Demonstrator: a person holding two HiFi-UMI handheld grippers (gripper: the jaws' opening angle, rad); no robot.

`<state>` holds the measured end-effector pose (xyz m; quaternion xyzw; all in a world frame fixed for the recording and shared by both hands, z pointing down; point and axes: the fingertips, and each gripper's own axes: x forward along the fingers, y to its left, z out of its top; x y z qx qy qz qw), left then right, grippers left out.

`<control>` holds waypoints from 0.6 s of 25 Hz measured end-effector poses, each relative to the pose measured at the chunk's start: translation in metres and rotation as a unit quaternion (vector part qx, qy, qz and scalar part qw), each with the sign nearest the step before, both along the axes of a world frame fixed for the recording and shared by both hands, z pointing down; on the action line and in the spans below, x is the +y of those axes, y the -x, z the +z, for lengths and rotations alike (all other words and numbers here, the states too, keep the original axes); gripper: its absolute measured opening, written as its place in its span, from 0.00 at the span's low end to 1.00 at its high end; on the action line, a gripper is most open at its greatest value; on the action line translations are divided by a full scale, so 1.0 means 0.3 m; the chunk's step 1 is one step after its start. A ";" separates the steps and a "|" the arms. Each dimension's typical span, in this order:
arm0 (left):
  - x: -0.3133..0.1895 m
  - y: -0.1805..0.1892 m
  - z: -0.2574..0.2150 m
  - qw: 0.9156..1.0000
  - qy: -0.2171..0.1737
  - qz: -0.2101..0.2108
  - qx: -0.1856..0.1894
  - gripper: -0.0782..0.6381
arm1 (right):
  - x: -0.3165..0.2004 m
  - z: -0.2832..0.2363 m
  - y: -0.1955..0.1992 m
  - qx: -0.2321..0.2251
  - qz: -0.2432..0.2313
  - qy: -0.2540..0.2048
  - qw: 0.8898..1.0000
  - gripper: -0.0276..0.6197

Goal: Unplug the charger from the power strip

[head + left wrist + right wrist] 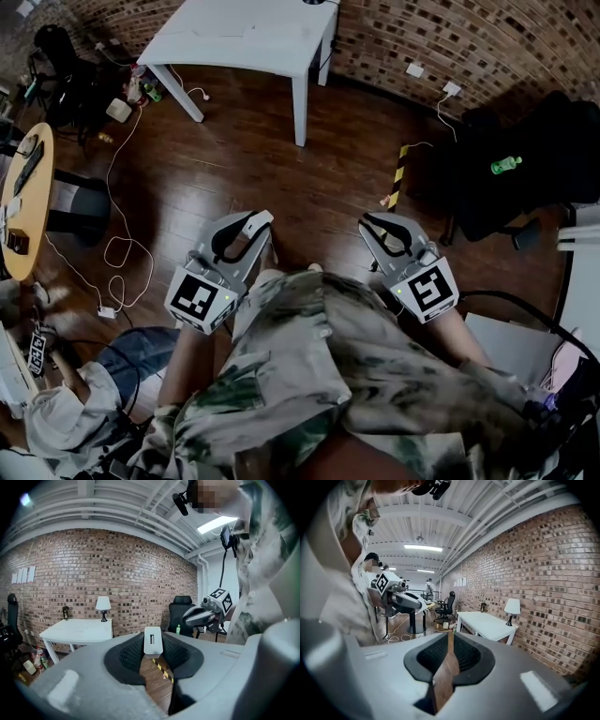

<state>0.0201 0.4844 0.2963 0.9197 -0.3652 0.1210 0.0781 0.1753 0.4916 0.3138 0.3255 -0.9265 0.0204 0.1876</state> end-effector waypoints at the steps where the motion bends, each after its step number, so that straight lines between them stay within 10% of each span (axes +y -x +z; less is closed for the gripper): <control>1: -0.001 0.004 -0.002 1.000 0.000 -0.002 0.001 0.25 | -0.003 0.002 0.007 0.000 -0.003 0.001 1.000 0.12; 15: -0.049 0.067 0.043 1.000 0.013 -0.018 -0.003 0.25 | -0.080 0.049 0.079 0.010 -0.030 0.019 0.999 0.12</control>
